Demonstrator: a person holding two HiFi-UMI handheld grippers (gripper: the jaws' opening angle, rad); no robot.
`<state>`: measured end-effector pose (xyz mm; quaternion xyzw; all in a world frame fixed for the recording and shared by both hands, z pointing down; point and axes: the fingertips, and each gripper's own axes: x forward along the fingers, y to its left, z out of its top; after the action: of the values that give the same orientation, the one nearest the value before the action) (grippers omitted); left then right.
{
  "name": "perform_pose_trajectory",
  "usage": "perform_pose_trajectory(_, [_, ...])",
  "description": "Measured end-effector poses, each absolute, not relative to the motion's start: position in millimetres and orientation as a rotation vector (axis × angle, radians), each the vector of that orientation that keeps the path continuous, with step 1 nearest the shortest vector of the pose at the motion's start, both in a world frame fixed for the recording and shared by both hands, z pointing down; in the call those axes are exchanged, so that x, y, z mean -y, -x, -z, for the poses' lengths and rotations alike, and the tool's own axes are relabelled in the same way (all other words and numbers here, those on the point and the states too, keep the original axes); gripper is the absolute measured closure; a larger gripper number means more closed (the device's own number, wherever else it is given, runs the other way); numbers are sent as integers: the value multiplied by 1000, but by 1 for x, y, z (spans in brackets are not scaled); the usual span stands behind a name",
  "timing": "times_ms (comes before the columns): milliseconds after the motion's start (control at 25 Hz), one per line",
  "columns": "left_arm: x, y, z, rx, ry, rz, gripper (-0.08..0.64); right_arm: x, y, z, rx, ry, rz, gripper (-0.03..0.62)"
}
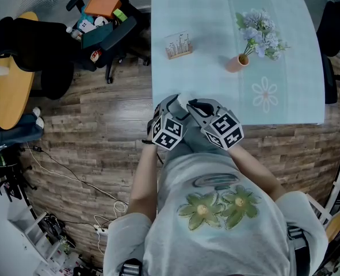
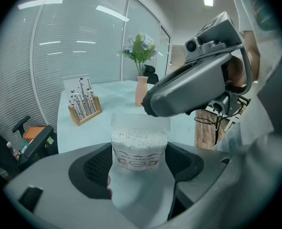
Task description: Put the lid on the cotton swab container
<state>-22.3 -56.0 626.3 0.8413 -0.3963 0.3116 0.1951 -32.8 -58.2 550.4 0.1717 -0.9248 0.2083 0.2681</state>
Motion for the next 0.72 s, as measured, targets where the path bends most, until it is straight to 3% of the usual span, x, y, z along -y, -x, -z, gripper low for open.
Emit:
perform_pose_trajectory(80, [55, 22, -627, 1108, -2356, -877, 213, 61, 29, -557, 2454, -494, -535, 592])
perform_pose_trajectory(720, [55, 23, -626, 1095, -2360, -870, 212, 61, 29, -566, 2399, -449, -514, 592])
